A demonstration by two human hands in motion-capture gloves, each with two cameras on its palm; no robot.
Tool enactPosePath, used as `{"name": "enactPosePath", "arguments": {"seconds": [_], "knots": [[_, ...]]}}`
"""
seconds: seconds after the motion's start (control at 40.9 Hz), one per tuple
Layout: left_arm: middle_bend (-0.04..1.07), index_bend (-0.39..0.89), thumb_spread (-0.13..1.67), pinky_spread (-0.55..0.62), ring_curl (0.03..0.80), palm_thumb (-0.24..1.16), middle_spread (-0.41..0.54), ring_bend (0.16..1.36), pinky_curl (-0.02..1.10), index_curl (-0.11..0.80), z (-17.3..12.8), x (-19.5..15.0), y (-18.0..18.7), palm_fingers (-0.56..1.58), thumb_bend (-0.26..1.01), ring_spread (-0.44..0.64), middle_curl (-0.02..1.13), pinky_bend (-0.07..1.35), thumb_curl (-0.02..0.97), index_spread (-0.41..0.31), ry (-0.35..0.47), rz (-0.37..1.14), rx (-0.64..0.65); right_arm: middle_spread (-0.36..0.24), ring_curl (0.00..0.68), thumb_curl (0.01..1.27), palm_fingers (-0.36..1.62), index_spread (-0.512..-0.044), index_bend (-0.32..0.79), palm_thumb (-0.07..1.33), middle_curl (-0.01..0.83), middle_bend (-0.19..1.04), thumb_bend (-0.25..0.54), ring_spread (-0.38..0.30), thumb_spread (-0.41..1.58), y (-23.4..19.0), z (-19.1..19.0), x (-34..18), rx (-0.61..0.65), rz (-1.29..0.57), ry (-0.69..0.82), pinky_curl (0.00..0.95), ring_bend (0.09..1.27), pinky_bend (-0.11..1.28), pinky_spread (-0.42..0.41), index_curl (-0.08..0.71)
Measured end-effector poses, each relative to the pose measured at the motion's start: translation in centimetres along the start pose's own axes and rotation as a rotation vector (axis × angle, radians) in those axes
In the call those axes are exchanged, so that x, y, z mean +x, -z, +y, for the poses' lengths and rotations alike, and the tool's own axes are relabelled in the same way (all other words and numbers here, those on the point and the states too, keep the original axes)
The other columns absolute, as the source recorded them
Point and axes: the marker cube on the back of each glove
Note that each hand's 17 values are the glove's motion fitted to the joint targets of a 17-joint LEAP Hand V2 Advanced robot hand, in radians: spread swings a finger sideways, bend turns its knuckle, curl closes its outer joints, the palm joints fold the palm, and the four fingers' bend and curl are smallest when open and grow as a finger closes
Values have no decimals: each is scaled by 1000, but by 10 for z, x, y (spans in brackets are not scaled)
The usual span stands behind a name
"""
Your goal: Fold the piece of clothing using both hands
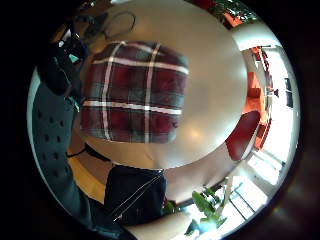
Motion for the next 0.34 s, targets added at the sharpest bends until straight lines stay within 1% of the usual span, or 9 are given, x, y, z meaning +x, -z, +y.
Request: {"name": "enactPosePath", "arguments": {"seconds": [0.049,0.098,0.171,0.22,0.293,0.342], "knots": [[185,176,1569,361,280,326,119,454,296,388,0,8,12,154,103,372,306,185,266,25,-20,-19,6,-157,416,499,1011,-237,38,874,474,236,-14,-212,986,24,19,7,95,1,49,408,586,754,-293,203],[184,176,1569,359,280,328,117,454,296,388,2,17,25,154,103,370,308,185,269,25,-37,-44,2,-154,413,495,1018,-237,63,876,474,233,-14,-206,1004,44,38,17,142,14,65,400,571,731,-278,203],[180,182,1569,357,282,329,116,458,295,390,6,29,46,159,103,364,309,181,274,25,-60,-83,-5,-157,412,489,1022,-240,62,877,471,223,-16,-200,1024,65,58,41,202,46,60,394,560,714,-266,198],[176,184,1566,356,280,322,117,453,295,392,7,34,57,155,98,365,309,184,277,25,-73,-104,-1,-157,410,485,1025,-241,70,878,470,218,-17,-196,1034,72,62,66,234,71,34,388,546,698,-260,197],[173,181,1559,359,280,304,120,452,298,392,2,37,64,146,87,365,309,190,277,25,-90,-117,23,-156,408,480,1039,-241,78,878,467,206,-17,-195,1047,74,56,101,254,117,-18,383,531,683,-258,196],[168,180,1556,360,281,297,121,455,300,391,0,38,66,141,83,365,308,193,279,25,-96,-117,35,-156,407,477,1045,-241,73,879,466,198,-18,-194,1053,74,53,113,255,135,-38,380,522,676,-259,194]]}}
